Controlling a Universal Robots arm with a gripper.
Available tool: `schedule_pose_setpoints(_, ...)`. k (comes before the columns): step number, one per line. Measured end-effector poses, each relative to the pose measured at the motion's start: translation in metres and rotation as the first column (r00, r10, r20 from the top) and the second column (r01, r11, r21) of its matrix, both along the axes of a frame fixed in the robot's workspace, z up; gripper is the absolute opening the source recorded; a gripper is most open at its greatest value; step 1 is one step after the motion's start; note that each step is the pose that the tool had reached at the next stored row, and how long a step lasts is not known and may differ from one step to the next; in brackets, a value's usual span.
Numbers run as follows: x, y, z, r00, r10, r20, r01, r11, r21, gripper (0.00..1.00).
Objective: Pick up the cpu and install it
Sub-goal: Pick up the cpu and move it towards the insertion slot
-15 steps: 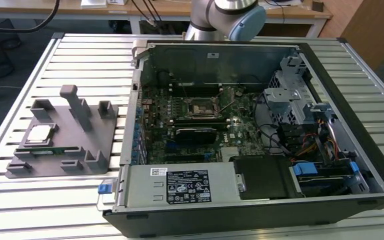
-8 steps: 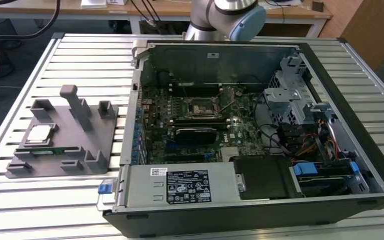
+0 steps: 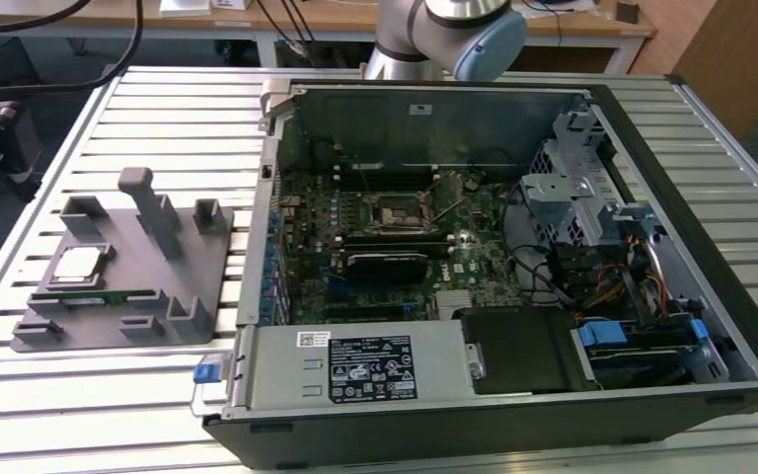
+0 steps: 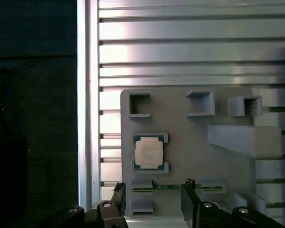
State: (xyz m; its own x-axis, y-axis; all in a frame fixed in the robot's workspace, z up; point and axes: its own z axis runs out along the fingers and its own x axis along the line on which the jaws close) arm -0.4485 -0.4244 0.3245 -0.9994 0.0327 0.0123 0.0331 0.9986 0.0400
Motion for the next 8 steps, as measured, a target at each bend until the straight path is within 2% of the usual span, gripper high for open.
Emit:
schedule_pose_setpoints(1, 0.0, 0.0001, -0.0019, 1.0, 0.003, 0.0001, -0.003, 1.0, 0.0, 0.59)
schedule_pose_setpoints(8, 0.0, 0.0005, -0.0144, 1.0, 0.004, 0.0, -0.004, 1.0, -0.0001, 0.59)
